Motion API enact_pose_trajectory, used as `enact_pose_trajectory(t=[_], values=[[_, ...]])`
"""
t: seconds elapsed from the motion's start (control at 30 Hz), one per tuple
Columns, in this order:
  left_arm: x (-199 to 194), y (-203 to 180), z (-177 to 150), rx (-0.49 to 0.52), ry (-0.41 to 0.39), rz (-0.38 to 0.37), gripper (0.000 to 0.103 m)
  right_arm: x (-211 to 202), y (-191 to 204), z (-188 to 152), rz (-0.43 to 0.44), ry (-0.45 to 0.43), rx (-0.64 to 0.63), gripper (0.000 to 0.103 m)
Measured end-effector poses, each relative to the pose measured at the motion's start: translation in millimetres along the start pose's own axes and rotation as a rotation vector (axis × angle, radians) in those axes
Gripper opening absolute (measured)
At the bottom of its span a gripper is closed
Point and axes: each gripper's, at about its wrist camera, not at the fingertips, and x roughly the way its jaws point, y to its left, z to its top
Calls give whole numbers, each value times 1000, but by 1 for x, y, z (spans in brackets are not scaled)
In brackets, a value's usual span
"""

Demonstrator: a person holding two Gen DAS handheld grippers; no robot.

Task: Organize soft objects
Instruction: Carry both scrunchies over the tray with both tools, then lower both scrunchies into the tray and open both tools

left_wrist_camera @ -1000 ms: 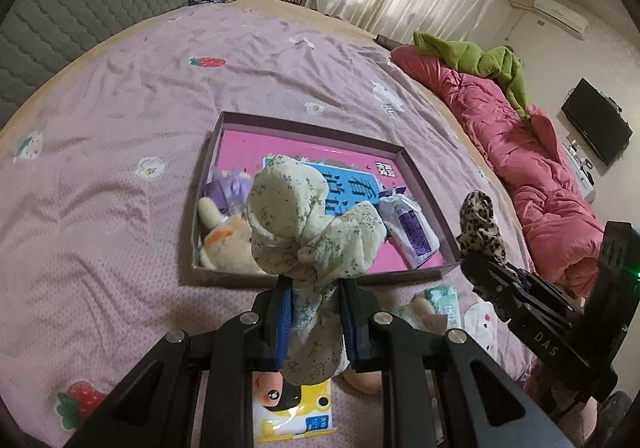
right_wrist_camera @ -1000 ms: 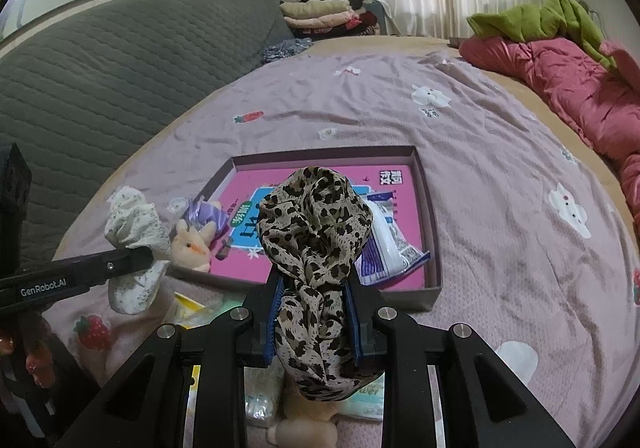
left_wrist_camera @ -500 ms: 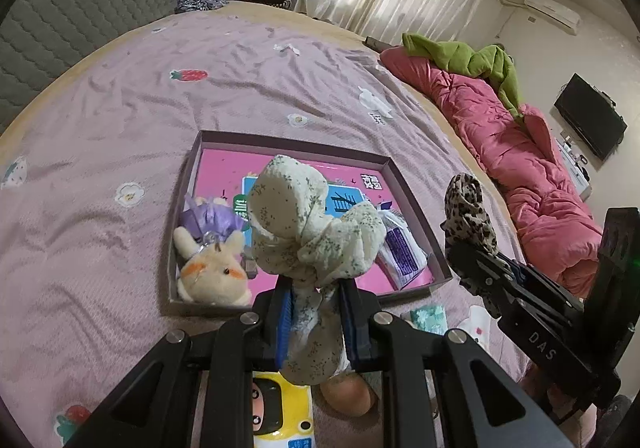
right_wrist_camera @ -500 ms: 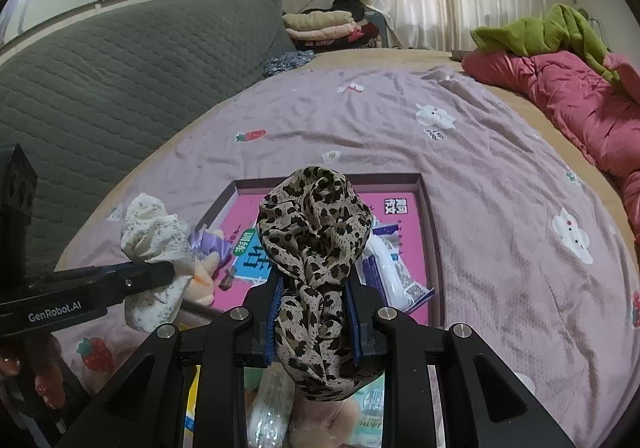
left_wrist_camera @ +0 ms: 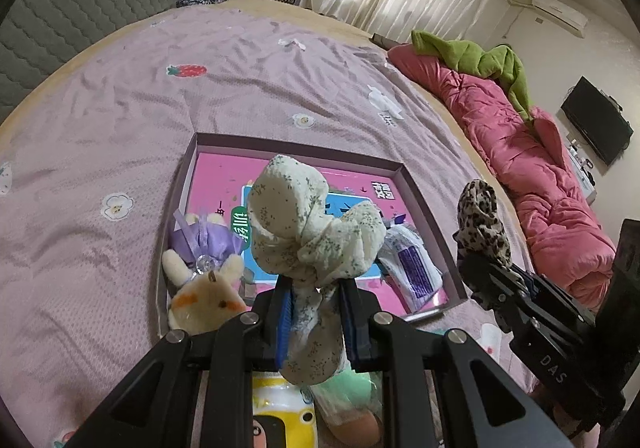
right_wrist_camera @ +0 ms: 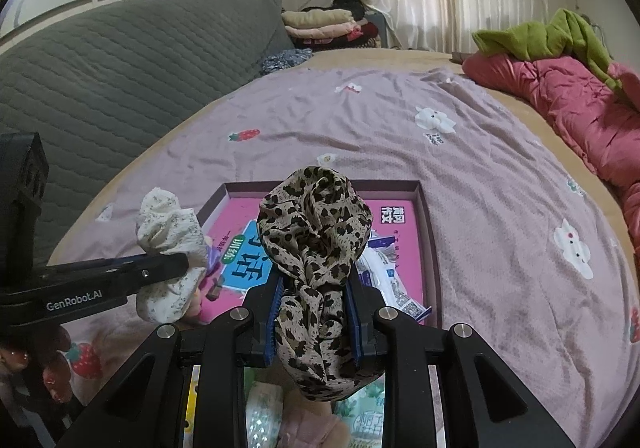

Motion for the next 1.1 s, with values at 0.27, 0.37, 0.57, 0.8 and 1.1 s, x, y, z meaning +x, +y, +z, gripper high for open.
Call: enact_pose_trajectory(t=[0.27,0.37,0.57,0.8,1.1], values=[[20,6,5,-15,20,19,22,22,-3,2,13,23,4,29],[29,6,6,-22,35,19,22,29,-1,2,14,34,-4,29],[41,2,5,-6,55,21,22,37,0,2,15,45,-7,29],[55,5,5,-16,90,6,22,50,0,3,5,64,-21,29],[63,4,-5,18,119,12,22,70,5,0,6,113,-40,29]])
